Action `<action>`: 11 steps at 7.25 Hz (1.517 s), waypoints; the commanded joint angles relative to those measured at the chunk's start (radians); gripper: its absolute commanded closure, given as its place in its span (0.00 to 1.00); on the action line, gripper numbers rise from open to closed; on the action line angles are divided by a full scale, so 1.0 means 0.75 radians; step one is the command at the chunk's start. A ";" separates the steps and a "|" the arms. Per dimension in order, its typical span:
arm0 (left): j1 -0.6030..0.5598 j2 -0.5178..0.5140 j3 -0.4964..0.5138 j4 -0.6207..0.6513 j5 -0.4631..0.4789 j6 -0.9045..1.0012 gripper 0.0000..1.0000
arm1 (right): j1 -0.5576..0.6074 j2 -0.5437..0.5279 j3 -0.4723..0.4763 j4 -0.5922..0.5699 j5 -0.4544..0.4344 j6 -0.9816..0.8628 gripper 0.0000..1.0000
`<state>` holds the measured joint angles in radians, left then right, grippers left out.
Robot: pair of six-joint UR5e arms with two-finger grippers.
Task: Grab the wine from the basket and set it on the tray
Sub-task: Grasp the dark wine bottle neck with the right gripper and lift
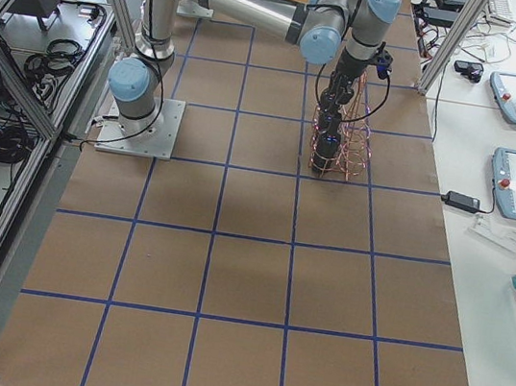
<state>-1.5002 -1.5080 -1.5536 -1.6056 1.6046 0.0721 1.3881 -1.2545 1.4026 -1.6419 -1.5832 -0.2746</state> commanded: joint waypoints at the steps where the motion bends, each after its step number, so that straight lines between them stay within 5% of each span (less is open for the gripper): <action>1: 0.000 0.000 0.000 0.003 0.000 0.000 0.00 | 0.000 0.014 -0.009 -0.009 0.002 0.002 0.85; 4: 0.000 0.000 0.000 0.003 -0.002 0.000 0.00 | -0.002 -0.061 -0.090 0.057 -0.002 0.004 0.90; 7: 0.002 0.000 0.000 0.001 0.002 0.000 0.00 | -0.002 -0.266 -0.221 0.370 -0.016 0.000 0.91; 9: 0.002 0.000 0.000 -0.001 0.008 0.000 0.00 | 0.012 -0.352 -0.173 0.534 0.008 0.018 0.93; 11: 0.002 0.000 0.000 0.003 0.008 0.000 0.00 | 0.147 -0.439 0.027 0.535 0.012 0.177 0.96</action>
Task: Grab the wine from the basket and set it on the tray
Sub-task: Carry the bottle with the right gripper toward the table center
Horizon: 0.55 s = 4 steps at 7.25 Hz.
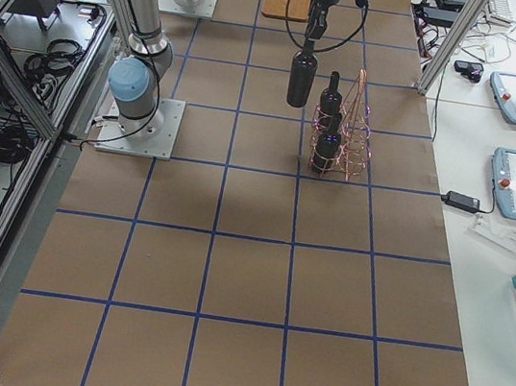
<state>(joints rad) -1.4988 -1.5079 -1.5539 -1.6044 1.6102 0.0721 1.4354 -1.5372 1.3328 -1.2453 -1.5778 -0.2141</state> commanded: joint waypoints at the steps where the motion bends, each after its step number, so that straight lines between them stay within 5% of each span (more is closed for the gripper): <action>1: 0.004 0.000 0.000 0.006 -0.001 0.000 0.00 | 0.192 -0.085 0.212 -0.093 0.066 0.338 0.96; 4: 0.010 0.000 0.002 0.004 0.003 0.002 0.00 | 0.676 0.047 0.244 -0.376 0.097 1.000 0.96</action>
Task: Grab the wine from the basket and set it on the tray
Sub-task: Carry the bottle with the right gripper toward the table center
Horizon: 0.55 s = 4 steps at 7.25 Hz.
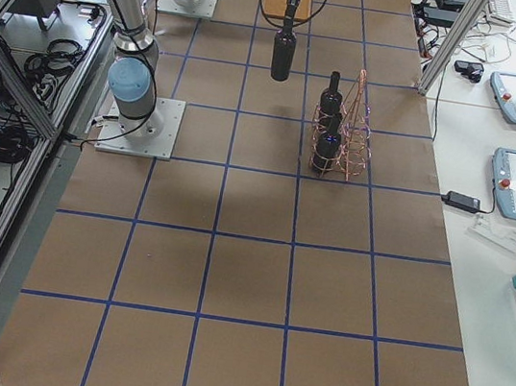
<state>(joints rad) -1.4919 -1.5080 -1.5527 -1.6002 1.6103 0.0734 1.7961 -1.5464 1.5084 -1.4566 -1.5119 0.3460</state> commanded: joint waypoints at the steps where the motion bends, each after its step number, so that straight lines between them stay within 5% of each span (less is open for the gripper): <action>1: 0.001 0.000 0.000 0.000 -0.001 0.000 0.00 | 0.330 0.100 0.010 -0.123 0.009 0.388 0.96; 4: 0.034 0.002 0.017 0.004 -0.008 0.019 0.00 | 0.446 0.168 0.010 -0.271 0.032 0.522 0.96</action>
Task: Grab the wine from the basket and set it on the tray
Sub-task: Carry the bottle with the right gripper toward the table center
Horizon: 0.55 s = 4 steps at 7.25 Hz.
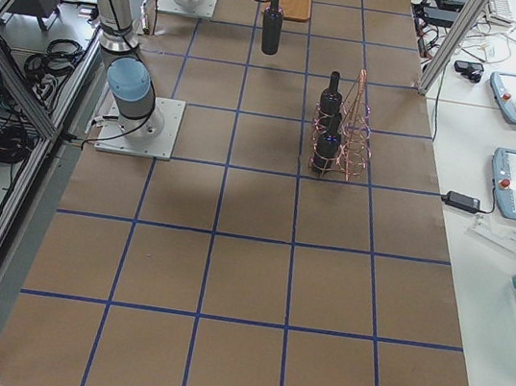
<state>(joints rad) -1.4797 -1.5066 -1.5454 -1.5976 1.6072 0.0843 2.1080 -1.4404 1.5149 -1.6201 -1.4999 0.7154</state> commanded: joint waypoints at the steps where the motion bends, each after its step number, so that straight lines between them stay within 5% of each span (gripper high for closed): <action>1: 0.028 0.000 0.009 0.001 -0.004 0.006 0.00 | 0.083 0.053 -0.005 -0.079 0.069 0.040 0.95; 3: 0.026 0.002 -0.003 0.001 -0.008 0.006 0.00 | 0.114 0.126 0.003 -0.124 0.041 0.050 0.89; 4: 0.026 0.008 -0.009 -0.003 -0.006 0.006 0.00 | 0.122 0.131 0.003 -0.131 0.042 0.061 0.66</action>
<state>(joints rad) -1.4606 -1.5041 -1.5469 -1.5975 1.6026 0.0889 2.1875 -1.3587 1.5163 -1.7026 -1.4664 0.7521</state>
